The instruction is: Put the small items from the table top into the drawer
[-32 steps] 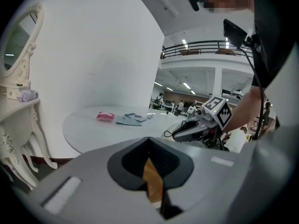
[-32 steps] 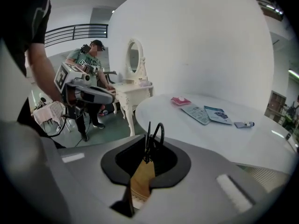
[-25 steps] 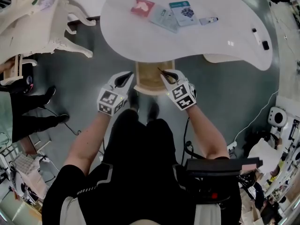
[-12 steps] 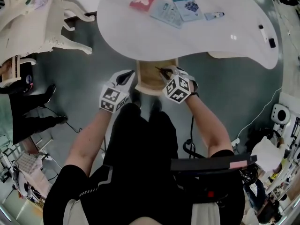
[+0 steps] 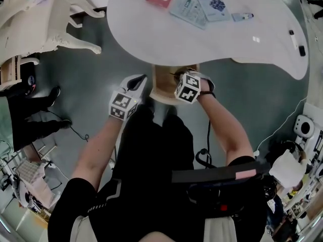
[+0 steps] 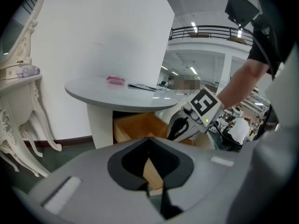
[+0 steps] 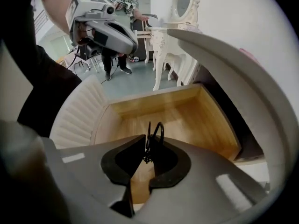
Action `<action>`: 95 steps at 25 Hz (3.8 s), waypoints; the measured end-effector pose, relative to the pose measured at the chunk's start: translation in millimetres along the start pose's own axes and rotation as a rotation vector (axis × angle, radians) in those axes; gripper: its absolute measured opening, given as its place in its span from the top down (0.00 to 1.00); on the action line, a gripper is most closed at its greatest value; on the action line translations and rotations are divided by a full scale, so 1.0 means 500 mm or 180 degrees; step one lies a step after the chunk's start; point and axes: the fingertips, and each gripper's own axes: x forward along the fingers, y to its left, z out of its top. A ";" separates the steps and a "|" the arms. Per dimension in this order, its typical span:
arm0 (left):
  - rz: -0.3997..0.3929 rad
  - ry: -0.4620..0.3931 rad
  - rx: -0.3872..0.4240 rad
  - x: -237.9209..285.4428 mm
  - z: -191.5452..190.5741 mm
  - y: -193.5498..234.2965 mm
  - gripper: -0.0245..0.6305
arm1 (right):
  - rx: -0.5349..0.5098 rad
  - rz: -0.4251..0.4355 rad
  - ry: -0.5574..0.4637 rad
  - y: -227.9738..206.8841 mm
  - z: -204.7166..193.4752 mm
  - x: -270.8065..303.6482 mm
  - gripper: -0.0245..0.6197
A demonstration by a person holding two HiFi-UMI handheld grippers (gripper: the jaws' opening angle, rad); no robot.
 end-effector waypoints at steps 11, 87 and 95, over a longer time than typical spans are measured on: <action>-0.0031 0.0049 0.0060 0.017 -0.030 0.020 0.96 | -0.0725 -0.0265 0.0260 -0.023 -0.014 0.091 0.91; -0.0047 -0.1568 0.0248 -0.313 0.468 -0.231 0.96 | 0.2003 -0.1848 -0.3413 0.015 0.136 -0.843 0.96; -0.0048 -0.1684 0.0240 -0.345 0.502 -0.248 0.96 | 0.2027 -0.2011 -0.3520 0.043 0.131 -0.886 0.96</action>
